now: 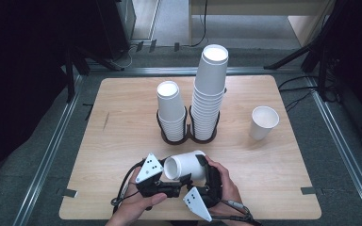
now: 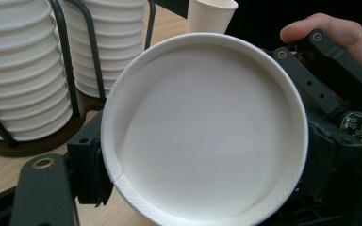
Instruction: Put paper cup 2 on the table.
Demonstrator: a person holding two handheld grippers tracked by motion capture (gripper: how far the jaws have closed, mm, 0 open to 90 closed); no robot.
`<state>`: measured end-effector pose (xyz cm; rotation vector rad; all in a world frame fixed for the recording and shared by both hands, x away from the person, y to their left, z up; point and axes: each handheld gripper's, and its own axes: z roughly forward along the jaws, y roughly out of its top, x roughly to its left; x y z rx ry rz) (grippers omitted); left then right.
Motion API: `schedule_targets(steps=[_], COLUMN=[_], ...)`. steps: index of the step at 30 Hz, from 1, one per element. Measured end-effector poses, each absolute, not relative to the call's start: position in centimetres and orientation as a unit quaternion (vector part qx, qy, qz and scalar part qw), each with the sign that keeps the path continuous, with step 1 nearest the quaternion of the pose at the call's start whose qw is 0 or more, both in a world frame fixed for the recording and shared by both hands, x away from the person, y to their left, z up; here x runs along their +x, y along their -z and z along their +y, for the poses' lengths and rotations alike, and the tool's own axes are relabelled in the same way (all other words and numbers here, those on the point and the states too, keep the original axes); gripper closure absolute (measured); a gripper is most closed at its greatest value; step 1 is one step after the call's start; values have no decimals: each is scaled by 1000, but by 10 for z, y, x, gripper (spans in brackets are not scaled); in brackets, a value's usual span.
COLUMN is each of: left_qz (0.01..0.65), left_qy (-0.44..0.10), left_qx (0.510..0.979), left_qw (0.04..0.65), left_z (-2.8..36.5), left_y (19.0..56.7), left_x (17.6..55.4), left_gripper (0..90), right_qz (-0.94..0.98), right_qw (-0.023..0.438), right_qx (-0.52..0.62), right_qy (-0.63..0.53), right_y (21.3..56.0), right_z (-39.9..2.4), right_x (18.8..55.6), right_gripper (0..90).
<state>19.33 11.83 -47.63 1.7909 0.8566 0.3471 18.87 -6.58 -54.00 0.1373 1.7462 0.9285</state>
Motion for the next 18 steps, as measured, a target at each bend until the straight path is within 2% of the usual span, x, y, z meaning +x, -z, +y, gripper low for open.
schedule_targets(steps=[12, 18], left_qz=[357, 365], left_qy=[-139, -152], left_qx=[748, 739], left_qw=[542, 546], left_z=[122, 127], left_y=[475, 474], left_x=[194, 195], left_gripper=[227, 235], right_qz=[732, 733], right_qw=[549, 531], right_qx=[62, 83], right_qy=[-398, -418], right_y=[539, 534], right_z=[-66, -66], right_x=[190, 188], right_gripper=[109, 69])
